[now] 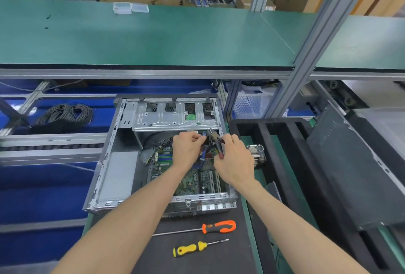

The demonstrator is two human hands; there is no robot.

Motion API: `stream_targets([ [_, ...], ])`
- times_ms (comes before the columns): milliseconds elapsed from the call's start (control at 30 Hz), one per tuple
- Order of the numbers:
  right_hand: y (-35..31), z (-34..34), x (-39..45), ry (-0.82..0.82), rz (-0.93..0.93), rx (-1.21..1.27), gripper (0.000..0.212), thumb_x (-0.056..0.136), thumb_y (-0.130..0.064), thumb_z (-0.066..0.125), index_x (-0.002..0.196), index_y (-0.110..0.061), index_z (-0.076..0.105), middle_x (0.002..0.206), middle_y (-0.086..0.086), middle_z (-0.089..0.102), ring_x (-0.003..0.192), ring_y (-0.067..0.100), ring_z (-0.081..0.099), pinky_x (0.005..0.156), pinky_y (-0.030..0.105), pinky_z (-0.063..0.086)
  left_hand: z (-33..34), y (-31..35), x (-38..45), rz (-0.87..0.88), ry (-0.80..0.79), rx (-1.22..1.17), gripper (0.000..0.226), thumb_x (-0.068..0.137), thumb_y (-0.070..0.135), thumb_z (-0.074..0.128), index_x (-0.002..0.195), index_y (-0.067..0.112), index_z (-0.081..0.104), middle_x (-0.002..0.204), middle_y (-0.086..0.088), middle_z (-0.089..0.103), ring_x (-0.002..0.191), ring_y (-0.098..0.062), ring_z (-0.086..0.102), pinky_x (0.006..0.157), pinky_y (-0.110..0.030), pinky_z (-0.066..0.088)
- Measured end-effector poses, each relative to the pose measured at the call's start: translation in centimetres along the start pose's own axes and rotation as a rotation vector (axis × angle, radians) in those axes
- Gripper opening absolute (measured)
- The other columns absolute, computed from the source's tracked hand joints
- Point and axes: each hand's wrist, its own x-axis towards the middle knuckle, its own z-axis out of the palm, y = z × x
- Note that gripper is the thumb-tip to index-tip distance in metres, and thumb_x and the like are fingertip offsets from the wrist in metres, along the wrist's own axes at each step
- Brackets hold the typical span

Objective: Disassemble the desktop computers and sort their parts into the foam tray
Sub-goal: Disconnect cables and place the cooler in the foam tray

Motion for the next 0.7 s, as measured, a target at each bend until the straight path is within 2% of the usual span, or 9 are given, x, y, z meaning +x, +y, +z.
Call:
stream_targets([
  [67, 0.2, -0.3, -0.1, -0.013, -0.029, -0.016, 0.037, 0.083, -0.024, 0.060, 0.119, -0.021, 0.050, 0.106, -0.001, 0.051, 0.099, 0.026, 0.054, 0.078, 0.043, 0.050, -1.2, -0.2, 0.0, -0.025, -0.085, -0.056, 0.007, 0.089, 0.020, 0.075, 0.087, 0.014, 0.078, 0.073, 0.002, 0.076, 0.068, -0.013, 0.074, 0.075, -0.040, 0.063],
  [133, 0.3, -0.7, -0.5, -0.018, -0.077, -0.042, 0.040, 0.082, -0.025, 0.061, 0.121, -0.021, 0.052, 0.105, 0.000, 0.052, 0.098, 0.027, 0.053, 0.079, 0.042, 0.048, -2.6, -0.6, -0.1, -0.023, -0.156, -0.023, 0.005, 0.089, 0.016, 0.074, 0.094, 0.014, 0.077, 0.078, 0.001, 0.077, 0.070, -0.010, 0.074, 0.077, -0.036, 0.063],
  [267, -0.6, -1.4, -1.7, -0.046, -0.201, -0.027, 0.046, 0.082, -0.026, 0.062, 0.128, -0.020, 0.056, 0.110, 0.001, 0.055, 0.102, 0.028, 0.054, 0.081, 0.042, 0.045, -5.6, -0.8, -0.7, -0.014, -0.249, 0.034, 0.006, 0.092, 0.017, 0.071, 0.096, 0.020, 0.075, 0.084, 0.002, 0.077, 0.077, -0.007, 0.074, 0.082, -0.031, 0.062],
  [467, -4.0, -0.7, -6.5, -0.054, -0.540, -0.122, 0.059, 0.079, -0.028, 0.068, 0.136, -0.014, 0.057, 0.112, 0.007, 0.058, 0.103, 0.031, 0.055, 0.081, 0.043, 0.045, -9.7, -0.9, -1.5, 0.011, -0.324, 0.034, 0.013, 0.100, 0.023, 0.061, 0.102, 0.020, 0.074, 0.097, 0.003, 0.076, 0.089, -0.007, 0.073, 0.088, -0.030, 0.060],
  [600, -6.5, 2.0, -11.8, -0.005, -0.780, -0.169, 0.066, 0.084, -0.036, 0.064, 0.142, -0.010, 0.048, 0.116, 0.006, 0.057, 0.101, 0.030, 0.050, 0.081, 0.045, 0.041, -11.4, -1.4, -2.4, 0.031, -0.354, 0.134, 0.020, 0.099, 0.028, 0.060, 0.103, 0.017, 0.075, 0.095, 0.004, 0.077, 0.089, -0.007, 0.073, 0.089, -0.033, 0.059],
  [700, -7.9, 5.6, -16.0, -0.131, -0.921, -0.155, 0.070, 0.092, -0.041, 0.059, 0.150, -0.007, 0.038, 0.120, 0.007, 0.053, 0.103, 0.030, 0.048, 0.087, 0.047, 0.041, -12.0, -2.0, -3.6, 0.077, -0.325, 0.281, 0.017, 0.097, 0.032, 0.062, 0.098, 0.023, 0.076, 0.090, 0.010, 0.076, 0.087, -0.007, 0.071, 0.085, -0.032, 0.057],
])
